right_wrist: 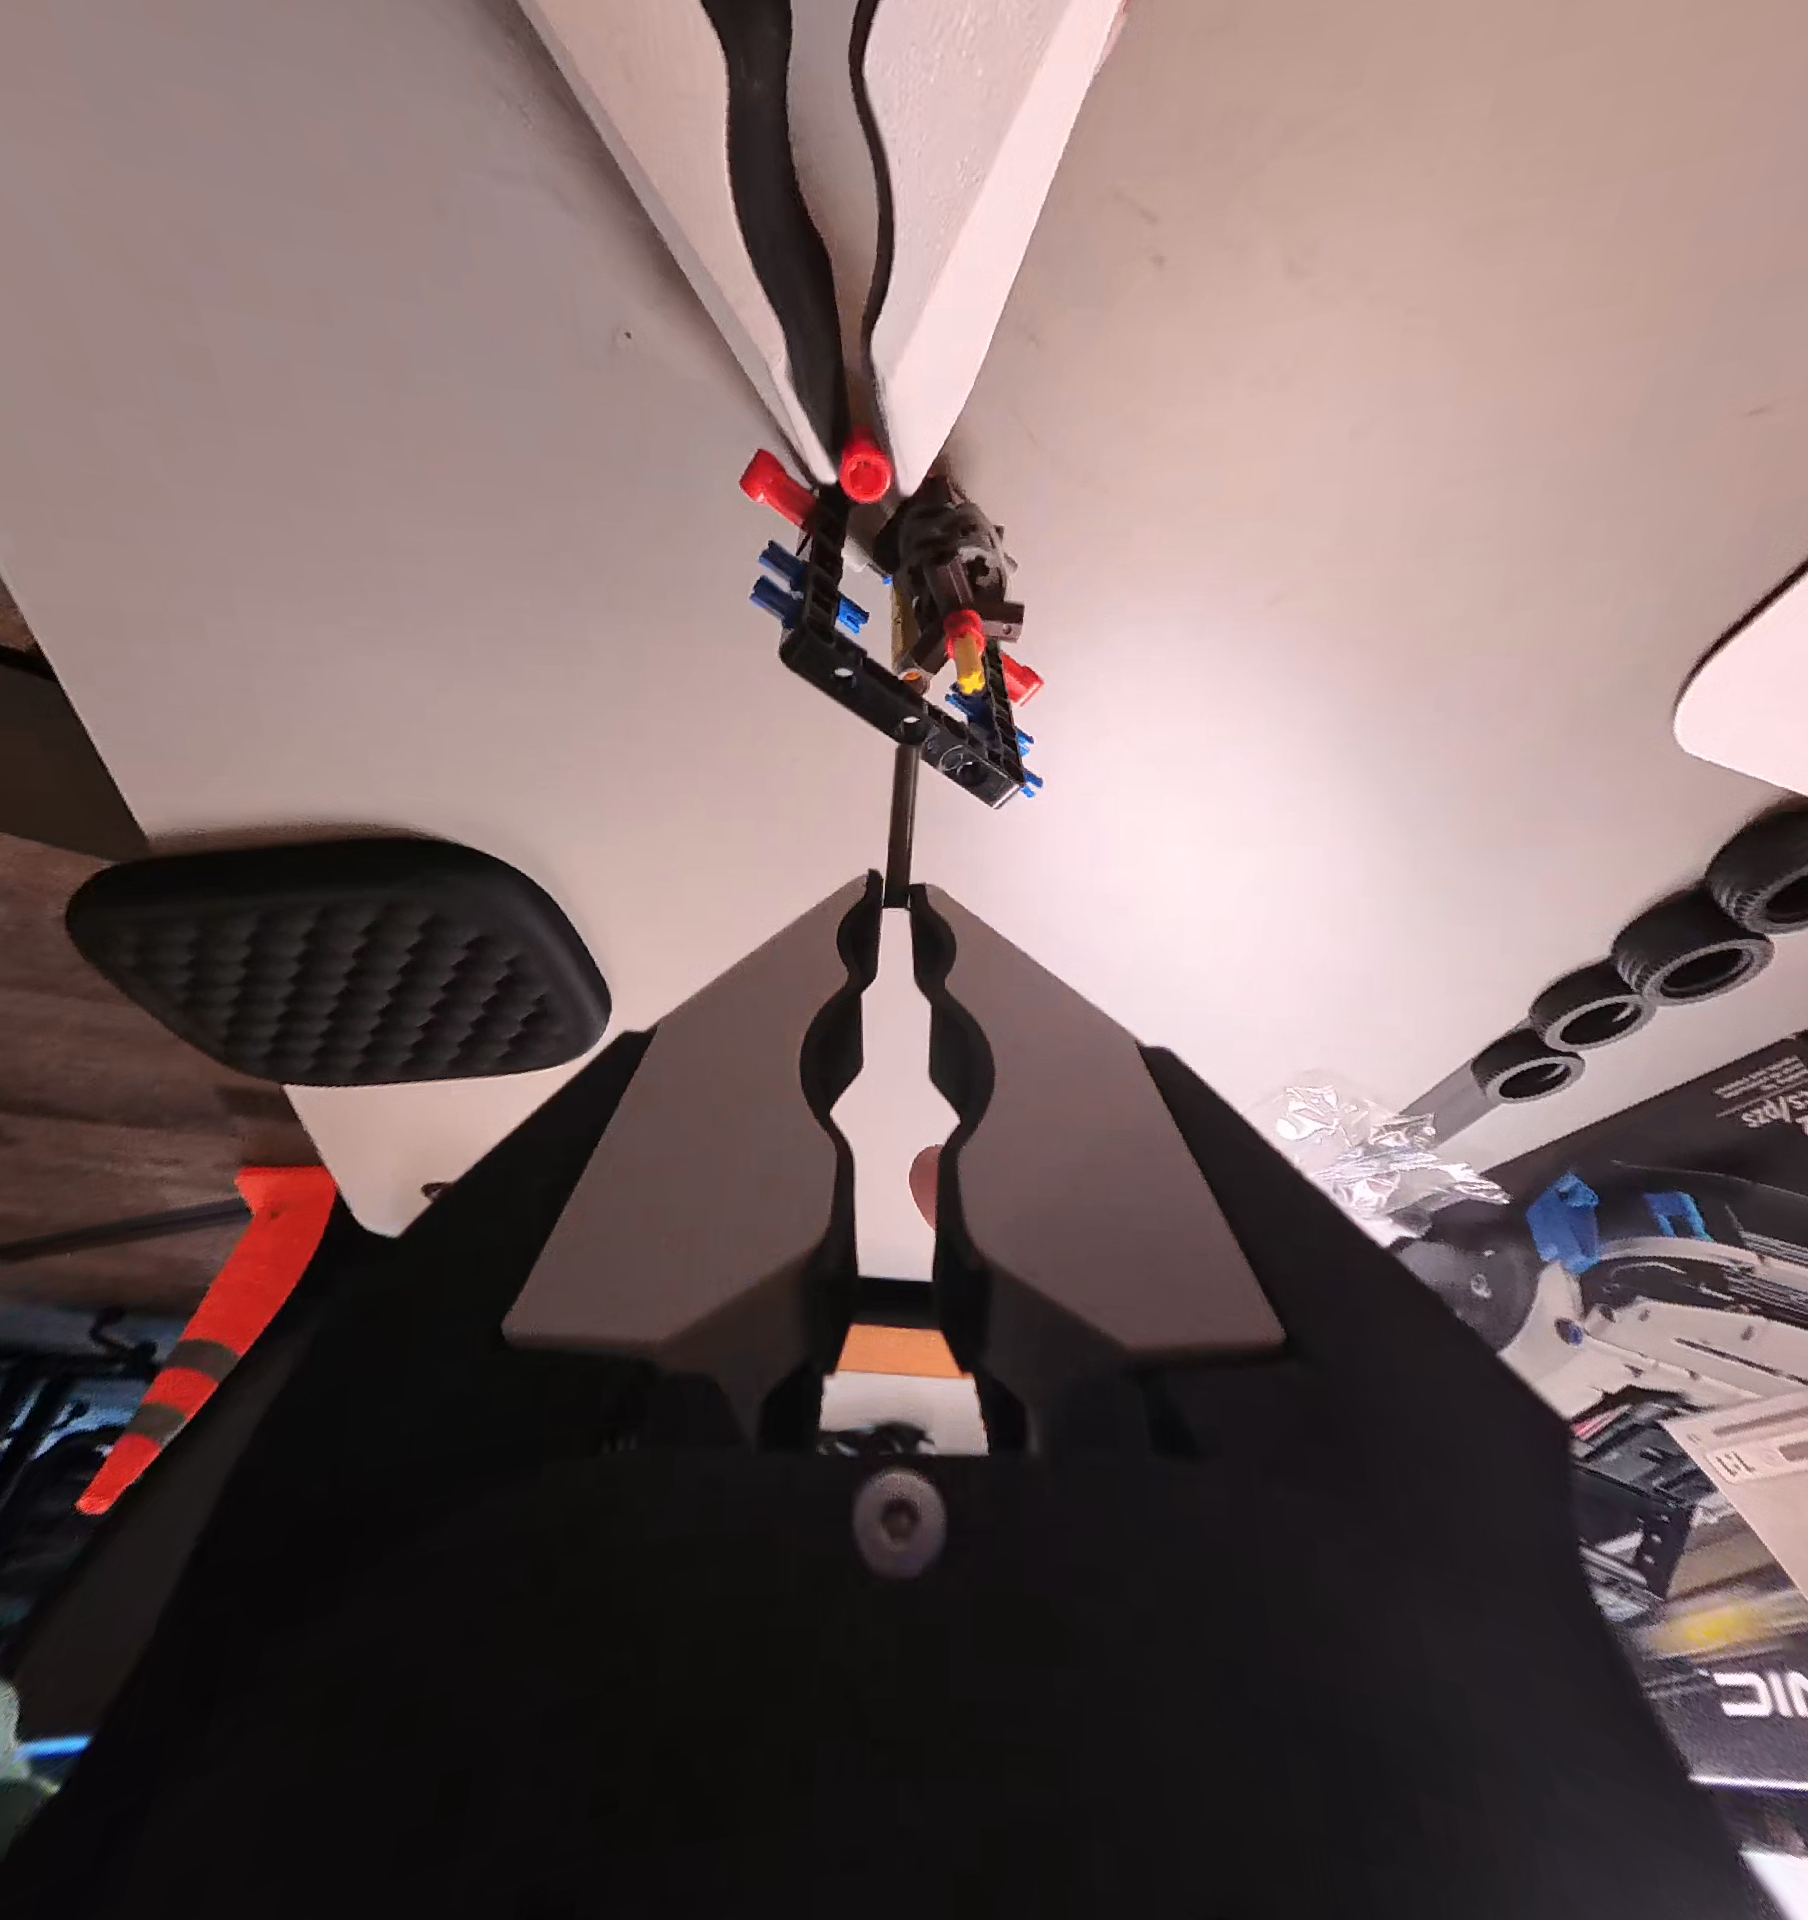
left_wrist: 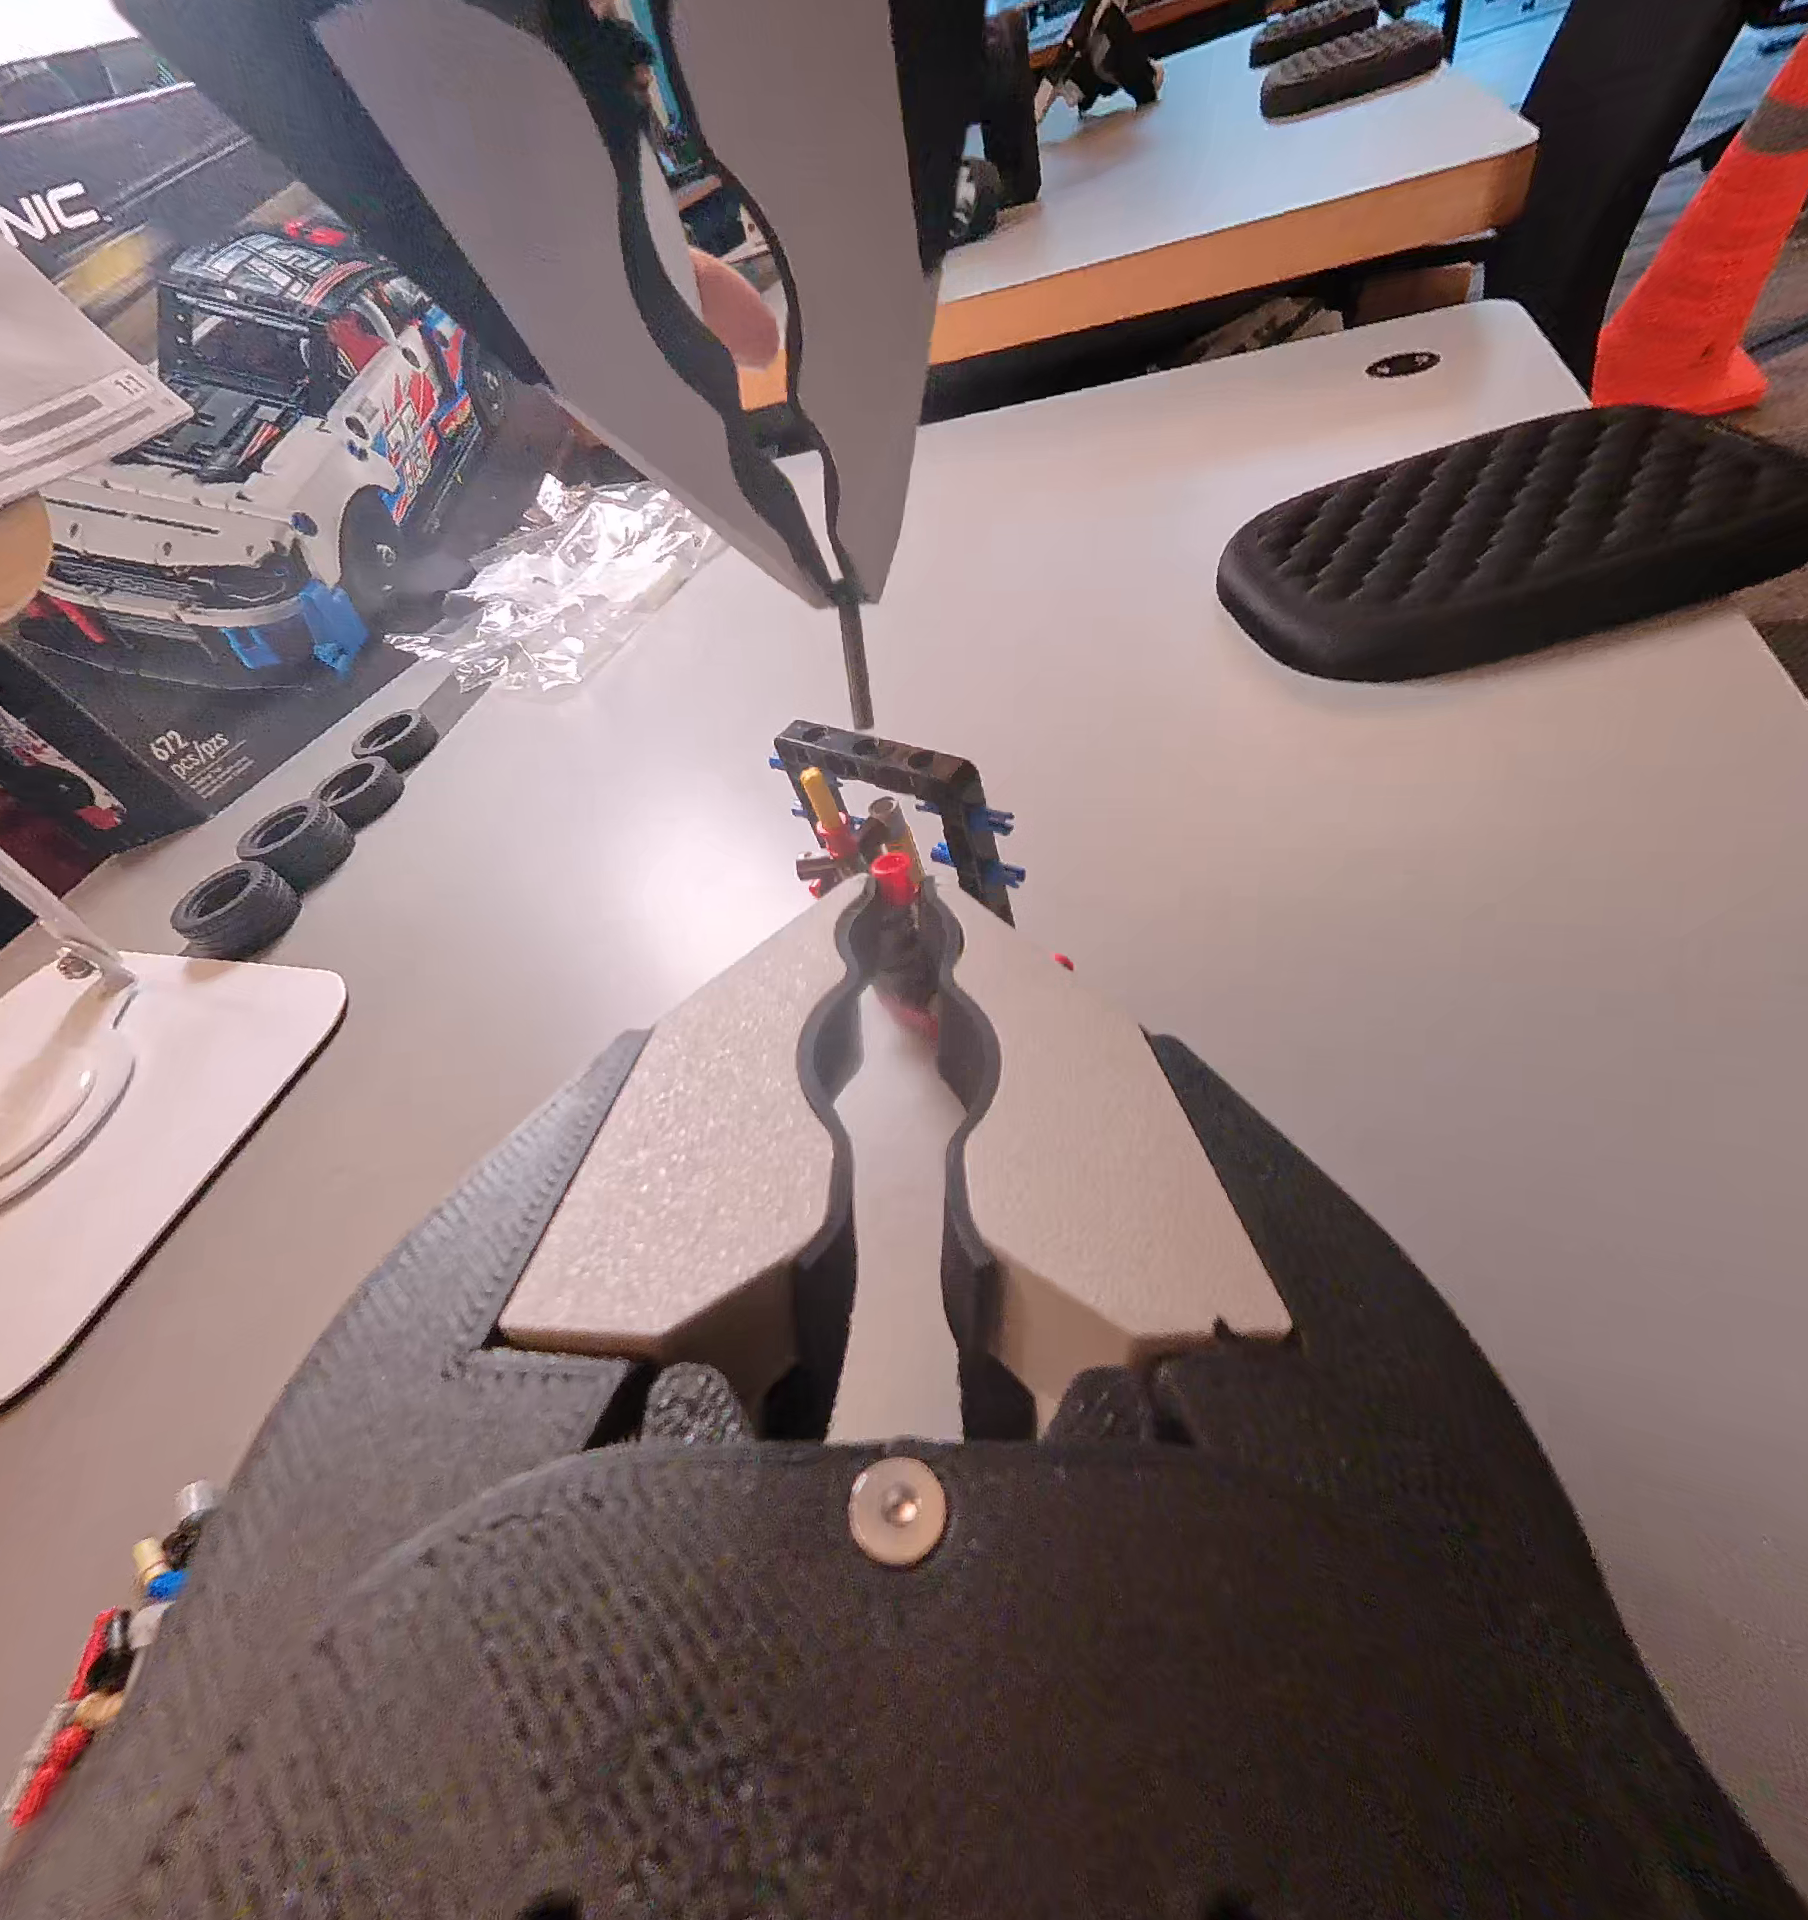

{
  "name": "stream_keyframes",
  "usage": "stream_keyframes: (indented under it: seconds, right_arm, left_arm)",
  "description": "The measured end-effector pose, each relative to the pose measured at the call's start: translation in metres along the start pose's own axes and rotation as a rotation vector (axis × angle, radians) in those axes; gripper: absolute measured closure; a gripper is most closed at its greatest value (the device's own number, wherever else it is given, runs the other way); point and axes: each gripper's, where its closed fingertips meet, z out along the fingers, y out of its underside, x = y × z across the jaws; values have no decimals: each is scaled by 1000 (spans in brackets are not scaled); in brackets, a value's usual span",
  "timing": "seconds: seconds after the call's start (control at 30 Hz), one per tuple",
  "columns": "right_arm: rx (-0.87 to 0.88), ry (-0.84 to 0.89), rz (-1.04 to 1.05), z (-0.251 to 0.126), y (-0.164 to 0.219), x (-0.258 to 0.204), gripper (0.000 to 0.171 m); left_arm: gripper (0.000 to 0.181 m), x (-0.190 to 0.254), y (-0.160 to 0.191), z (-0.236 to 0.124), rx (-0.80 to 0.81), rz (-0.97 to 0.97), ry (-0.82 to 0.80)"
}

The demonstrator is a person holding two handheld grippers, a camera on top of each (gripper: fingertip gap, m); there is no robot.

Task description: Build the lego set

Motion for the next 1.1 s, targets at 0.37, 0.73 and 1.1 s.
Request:
stream_keyframes:
  seconds: [0.37, 0.73, 1.1]
  right_arm:
    - [-98, -68, -10, -1, -3, 0, 168]
    - [-161, -97, -3, 0, -9, 1, 168]
    - [-177, -97, 3, -5, -19, 5, 168]
  left_arm:
    - [177, 2, 8, -1, -36, 20, 8]
    - [177, 11, 5, 1, -27, 30, 23]
    - [176, 7, 7, 5, -31, -8, -5]
